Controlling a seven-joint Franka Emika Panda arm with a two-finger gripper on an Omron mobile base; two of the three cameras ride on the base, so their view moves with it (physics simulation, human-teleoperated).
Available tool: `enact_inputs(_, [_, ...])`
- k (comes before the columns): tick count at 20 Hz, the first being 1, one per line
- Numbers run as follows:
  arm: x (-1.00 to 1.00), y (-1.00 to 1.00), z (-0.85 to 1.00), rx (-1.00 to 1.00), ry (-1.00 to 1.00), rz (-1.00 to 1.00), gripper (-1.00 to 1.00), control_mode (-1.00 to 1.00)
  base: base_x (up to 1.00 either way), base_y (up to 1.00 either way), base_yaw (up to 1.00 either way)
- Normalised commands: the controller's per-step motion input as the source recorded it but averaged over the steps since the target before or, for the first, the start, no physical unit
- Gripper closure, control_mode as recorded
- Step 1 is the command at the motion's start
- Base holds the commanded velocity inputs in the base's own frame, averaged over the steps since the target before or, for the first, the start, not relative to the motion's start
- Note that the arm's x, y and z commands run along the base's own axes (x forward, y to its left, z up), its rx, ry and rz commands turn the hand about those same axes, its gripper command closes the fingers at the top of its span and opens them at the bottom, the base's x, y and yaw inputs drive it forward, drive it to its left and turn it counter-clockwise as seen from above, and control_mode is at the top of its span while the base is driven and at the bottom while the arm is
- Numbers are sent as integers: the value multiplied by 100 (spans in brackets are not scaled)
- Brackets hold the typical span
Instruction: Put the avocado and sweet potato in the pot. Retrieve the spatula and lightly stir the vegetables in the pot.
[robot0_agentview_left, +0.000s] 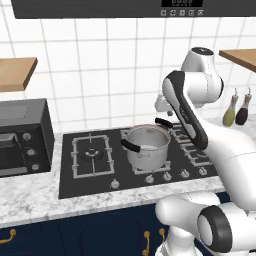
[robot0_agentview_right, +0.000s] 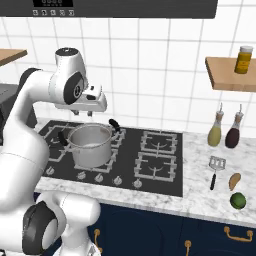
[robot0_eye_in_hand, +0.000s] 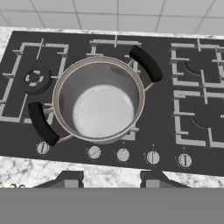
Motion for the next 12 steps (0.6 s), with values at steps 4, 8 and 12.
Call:
enact_inputs(4, [-42, 0, -14, -1, 0, 0, -100, -100, 0, 0, 0])
enact_inputs(8, [-63, 0, -40, -3, 0, 0, -100, -100, 0, 0, 0])
enact_inputs(12, [-34, 0, -28, -1, -1, 0, -100, -100, 0, 0, 0])
